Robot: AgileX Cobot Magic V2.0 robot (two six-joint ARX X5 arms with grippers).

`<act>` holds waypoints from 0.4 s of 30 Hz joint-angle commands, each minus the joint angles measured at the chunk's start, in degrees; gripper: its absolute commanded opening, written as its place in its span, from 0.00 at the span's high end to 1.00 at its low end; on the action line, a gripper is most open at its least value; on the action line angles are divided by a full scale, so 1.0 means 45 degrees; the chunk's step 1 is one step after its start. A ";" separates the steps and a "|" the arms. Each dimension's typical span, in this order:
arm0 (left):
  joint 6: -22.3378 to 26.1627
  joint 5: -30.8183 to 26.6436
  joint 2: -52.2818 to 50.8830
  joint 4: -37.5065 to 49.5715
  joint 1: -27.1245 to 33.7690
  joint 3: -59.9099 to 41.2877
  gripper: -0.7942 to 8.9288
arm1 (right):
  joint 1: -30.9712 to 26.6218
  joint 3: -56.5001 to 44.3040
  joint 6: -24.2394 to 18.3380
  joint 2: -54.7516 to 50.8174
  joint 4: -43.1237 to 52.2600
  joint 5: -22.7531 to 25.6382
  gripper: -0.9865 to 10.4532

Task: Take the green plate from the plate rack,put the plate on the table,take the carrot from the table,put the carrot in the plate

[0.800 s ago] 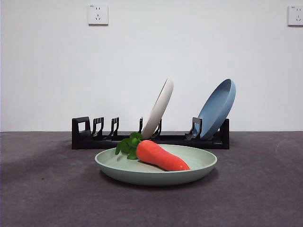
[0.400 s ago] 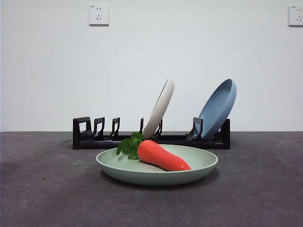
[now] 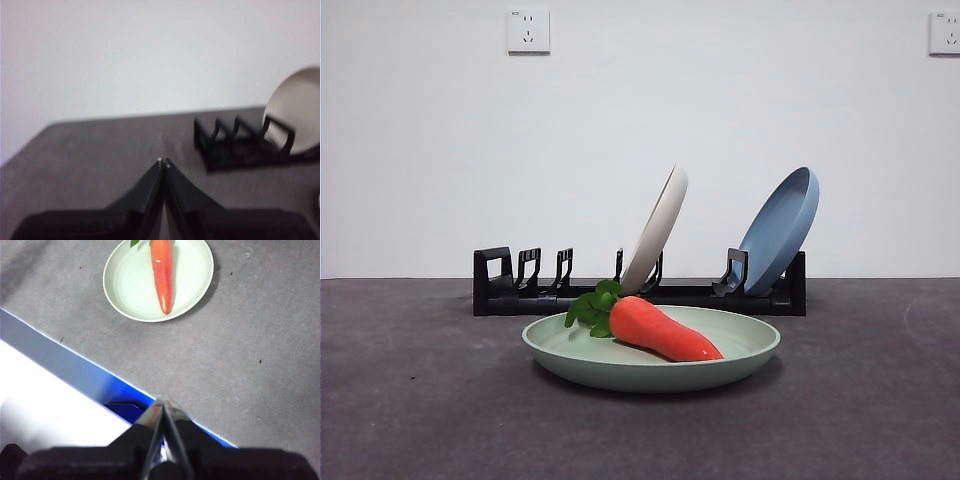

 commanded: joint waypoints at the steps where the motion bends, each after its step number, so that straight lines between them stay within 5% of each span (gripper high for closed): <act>1: -0.0141 -0.0010 -0.0073 -0.0515 0.0233 -0.0223 0.92 | 0.0029 -0.0073 0.0078 -0.0005 0.0039 0.0039 0.91; 7: -0.0277 0.0015 -0.0073 -0.1122 0.0510 -0.0568 0.92 | 0.0029 -0.0073 0.0078 -0.0005 0.0039 0.0034 0.91; 12: -0.1700 0.0102 -0.0073 -0.1719 0.0481 -0.0957 0.92 | 0.0029 -0.0073 0.0078 -0.0005 0.0039 0.0034 0.91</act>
